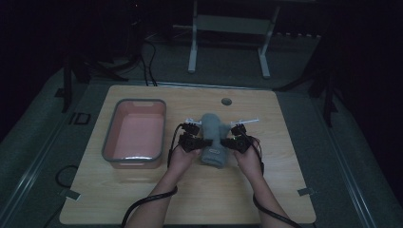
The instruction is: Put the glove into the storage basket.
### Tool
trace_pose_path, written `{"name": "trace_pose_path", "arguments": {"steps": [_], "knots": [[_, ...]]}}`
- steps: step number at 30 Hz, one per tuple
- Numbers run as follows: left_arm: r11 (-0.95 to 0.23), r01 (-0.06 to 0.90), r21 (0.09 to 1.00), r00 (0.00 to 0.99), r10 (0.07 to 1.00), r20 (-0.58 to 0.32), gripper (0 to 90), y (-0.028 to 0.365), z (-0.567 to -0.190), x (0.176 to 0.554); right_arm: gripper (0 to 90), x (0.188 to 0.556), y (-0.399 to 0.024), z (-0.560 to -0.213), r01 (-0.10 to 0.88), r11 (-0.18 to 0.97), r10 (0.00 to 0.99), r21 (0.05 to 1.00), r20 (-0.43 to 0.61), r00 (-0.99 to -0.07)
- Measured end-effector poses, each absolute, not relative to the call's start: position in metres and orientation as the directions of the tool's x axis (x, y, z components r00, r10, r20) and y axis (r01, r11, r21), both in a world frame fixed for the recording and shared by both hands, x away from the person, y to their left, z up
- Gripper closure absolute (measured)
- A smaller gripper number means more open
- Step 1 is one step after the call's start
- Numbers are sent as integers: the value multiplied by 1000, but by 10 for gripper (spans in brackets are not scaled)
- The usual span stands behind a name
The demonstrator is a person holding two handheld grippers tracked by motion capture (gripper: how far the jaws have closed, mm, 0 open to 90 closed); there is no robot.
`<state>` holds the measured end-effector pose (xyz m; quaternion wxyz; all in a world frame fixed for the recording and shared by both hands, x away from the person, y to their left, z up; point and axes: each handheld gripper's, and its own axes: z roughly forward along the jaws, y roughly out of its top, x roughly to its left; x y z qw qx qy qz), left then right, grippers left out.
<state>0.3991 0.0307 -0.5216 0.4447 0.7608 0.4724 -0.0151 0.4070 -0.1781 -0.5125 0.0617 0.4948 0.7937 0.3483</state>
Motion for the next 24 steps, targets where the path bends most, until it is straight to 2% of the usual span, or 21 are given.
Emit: {"name": "trace_pose_path", "arguments": {"steps": [12, 24], "knots": [[-180, 693, 698, 587, 704, -401, 807, 44, -479, 392, 819, 400, -168, -475, 709, 245, 813, 661, 258, -522], [-182, 674, 716, 591, 714, -375, 808, 72, -452, 386, 820, 397, -142, -447, 680, 256, 797, 687, 248, -550]]}}
